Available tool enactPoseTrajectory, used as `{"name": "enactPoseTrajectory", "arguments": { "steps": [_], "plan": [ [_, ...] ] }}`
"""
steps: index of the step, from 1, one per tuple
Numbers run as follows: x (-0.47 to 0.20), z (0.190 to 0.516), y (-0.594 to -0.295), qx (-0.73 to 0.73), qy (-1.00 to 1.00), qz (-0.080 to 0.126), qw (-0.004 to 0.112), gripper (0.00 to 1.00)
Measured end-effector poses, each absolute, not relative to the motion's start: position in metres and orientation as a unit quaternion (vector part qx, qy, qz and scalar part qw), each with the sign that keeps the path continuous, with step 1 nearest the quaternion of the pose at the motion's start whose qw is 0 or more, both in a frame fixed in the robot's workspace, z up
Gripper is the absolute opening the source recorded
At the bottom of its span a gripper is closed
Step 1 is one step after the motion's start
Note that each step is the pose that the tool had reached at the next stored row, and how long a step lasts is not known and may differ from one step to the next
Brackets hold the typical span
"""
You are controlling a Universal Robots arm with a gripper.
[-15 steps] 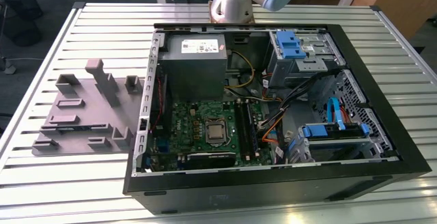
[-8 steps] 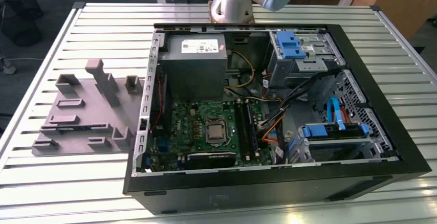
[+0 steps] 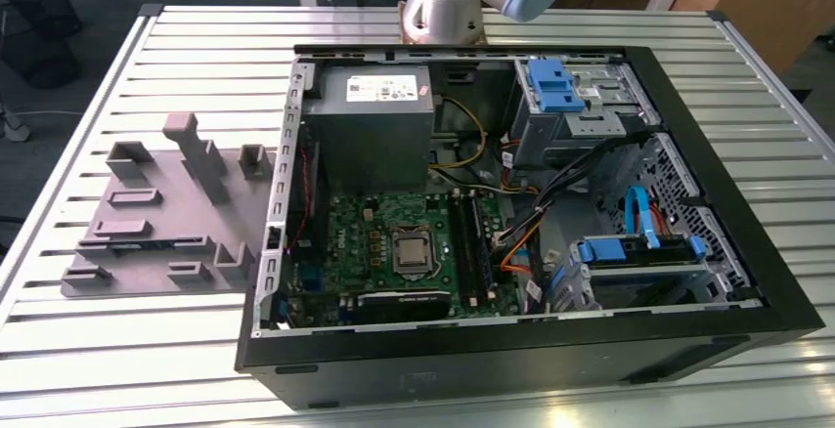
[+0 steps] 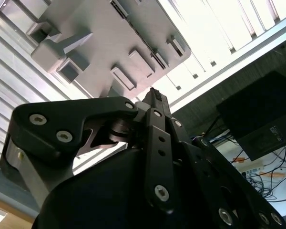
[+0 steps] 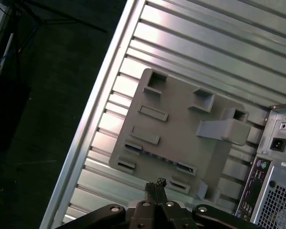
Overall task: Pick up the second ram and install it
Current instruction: 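Pick up the second ram and move it above second insertion slot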
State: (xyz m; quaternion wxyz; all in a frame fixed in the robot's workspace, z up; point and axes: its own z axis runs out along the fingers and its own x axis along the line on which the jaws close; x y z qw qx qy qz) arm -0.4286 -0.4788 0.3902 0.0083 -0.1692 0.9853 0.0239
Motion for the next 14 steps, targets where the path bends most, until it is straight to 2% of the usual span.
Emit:
{"name": "enactPoseTrajectory", "arguments": {
  "steps": [14],
  "plan": [
    [-0.4308,0.3902,-0.4807,-0.189,0.982,0.024,0.008,0.11]
  ]
}}
